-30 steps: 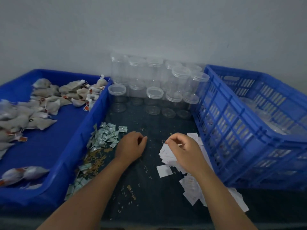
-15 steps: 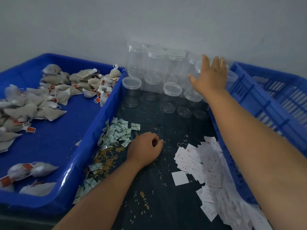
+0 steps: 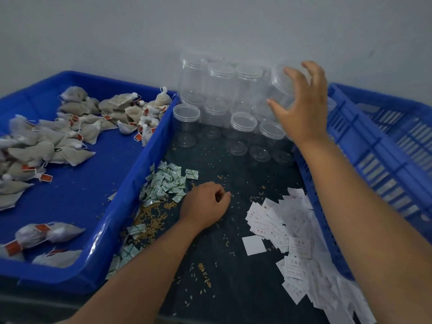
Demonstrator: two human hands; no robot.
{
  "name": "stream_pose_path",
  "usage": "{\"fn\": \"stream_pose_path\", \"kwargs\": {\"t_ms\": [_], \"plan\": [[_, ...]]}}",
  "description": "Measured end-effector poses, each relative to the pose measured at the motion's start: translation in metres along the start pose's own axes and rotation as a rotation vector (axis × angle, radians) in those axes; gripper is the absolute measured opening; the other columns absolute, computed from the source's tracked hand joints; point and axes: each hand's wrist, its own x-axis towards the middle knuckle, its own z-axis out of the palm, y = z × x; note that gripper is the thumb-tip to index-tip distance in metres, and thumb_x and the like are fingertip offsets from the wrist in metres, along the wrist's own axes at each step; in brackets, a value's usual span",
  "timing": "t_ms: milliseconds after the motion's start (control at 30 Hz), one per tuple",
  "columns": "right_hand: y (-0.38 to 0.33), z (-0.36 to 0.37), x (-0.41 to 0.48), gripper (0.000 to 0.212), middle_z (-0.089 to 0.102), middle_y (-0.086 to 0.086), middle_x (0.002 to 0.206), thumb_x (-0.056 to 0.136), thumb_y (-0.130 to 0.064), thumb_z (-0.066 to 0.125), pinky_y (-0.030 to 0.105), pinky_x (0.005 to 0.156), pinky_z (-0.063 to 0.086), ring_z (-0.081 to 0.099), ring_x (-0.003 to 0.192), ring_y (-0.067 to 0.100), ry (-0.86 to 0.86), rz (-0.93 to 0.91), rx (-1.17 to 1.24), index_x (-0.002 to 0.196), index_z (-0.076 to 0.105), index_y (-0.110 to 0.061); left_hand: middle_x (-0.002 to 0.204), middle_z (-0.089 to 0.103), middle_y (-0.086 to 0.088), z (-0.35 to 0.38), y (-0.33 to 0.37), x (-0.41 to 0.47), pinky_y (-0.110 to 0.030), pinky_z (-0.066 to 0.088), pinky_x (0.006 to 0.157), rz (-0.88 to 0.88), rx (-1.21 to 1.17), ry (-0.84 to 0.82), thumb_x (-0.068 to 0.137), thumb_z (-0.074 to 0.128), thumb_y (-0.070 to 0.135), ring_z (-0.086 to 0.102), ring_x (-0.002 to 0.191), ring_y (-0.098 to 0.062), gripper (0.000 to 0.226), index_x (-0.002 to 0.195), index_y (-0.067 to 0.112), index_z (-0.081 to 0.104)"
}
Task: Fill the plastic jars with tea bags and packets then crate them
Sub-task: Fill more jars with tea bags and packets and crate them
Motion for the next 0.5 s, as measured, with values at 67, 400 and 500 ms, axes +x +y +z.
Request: {"fn": "stream_pose_path", "kwargs": {"t_ms": [67,400,500], "plan": [[-0.019,-0.016,-0.028,0.065,0.04,0.012,0.158,0.089,-0.046,0.082,0.039,0.122,0.041,0.037,0.149,0.024,-0.017,0.025,0.124,0.145,0.059,-0.021,0.075,0.056,0.012,-0.001,0.001,0.0,-0.026,0.036,0.055,-0.002,0.001,-0.001,0.093,0.053,0.056,0.054,0.068,-0.004,0.036,0.068,0.03,0.053],[-0.071,-0.039,-0.222,0.073,0.043,-0.012,0.155,0.081,-0.024,0.092,0.031,0.121,0.038,0.043,0.148,0.015,-0.269,0.167,0.453,0.145,0.057,-0.029,0.076,0.054,0.009,-0.002,-0.003,0.001,-0.032,0.04,0.056,0.056,0.018,-0.058,0.094,0.067,0.048,0.055,0.07,-0.014,0.037,0.067,0.028,0.051],[-0.075,-0.033,-0.245,0.069,0.037,-0.016,0.16,0.078,-0.036,0.089,0.021,0.12,0.034,0.035,0.155,0.012,-0.187,0.346,0.583,0.138,0.057,-0.041,0.078,0.057,0.011,-0.002,0.001,0.001,-0.03,0.039,0.057,0.018,0.029,-0.054,0.092,0.07,0.053,0.056,0.07,-0.01,0.038,0.069,0.03,0.052]]}}
